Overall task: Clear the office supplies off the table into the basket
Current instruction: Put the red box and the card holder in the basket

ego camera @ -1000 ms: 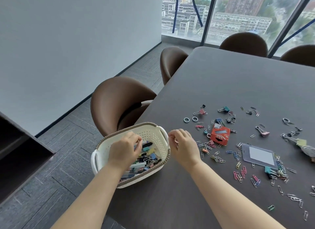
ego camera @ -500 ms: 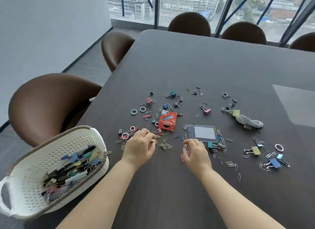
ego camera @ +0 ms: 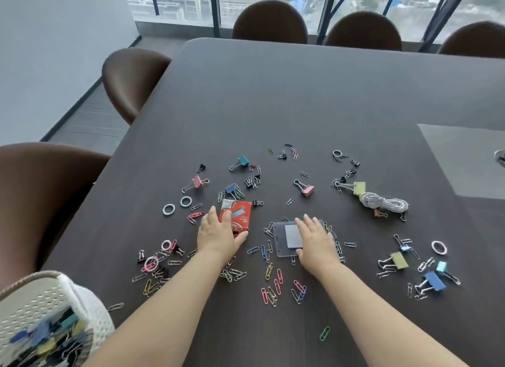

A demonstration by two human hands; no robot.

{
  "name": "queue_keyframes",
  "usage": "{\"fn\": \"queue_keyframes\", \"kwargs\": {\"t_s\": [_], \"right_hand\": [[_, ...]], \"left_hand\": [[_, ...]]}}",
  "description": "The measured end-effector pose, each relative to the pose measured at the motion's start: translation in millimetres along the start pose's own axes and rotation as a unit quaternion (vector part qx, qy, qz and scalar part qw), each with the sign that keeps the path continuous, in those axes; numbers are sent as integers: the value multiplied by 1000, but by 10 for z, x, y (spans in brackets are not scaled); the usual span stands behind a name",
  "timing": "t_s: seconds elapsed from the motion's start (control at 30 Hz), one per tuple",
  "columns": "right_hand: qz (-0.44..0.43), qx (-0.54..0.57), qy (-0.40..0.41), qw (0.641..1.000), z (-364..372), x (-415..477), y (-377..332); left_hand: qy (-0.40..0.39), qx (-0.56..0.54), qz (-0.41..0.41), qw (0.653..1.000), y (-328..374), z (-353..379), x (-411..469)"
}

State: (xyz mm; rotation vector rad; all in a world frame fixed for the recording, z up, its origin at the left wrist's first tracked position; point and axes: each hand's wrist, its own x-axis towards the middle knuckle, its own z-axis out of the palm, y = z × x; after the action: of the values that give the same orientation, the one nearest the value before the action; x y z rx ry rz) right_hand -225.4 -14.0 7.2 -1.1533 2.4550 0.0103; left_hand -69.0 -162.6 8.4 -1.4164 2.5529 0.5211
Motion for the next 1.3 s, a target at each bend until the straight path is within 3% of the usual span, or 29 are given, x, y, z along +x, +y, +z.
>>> {"fn": "queue_keyframes", "kwargs": {"t_s": [0.13,0.3,0.53,0.73,0.9,1.1,1.2,1.3], "right_hand": [[19,-26,-56,998,-125,225,53],[15,-34,-12,999,-139,207,26],[-28,92,95,991,-235,-11,-64],[-79,210,161,961,-405,-351,-502],[-147,256,149,944,-425,-688,-1189],[-260,396,45,879,-293,-1168,-2294],[-328,364,-4,872,-123,-1384,-2813],[-348,274,15,897,75,-1516,-3149]], "left_hand": [[-11,45,-16,999,95,91,150],[29,79,-19,996,150,135,176],[66,-54,28,996,3,-85,-122],[182,-106,42,977,-330,-619,-816],[276,-72,-7,958,-1129,-973,-1441],[314,-100,-115,937,-2230,-1003,-2367],[313,-106,-161,930,-2607,-940,-2772],[293,-100,-177,934,-2839,-878,-3019]]}}
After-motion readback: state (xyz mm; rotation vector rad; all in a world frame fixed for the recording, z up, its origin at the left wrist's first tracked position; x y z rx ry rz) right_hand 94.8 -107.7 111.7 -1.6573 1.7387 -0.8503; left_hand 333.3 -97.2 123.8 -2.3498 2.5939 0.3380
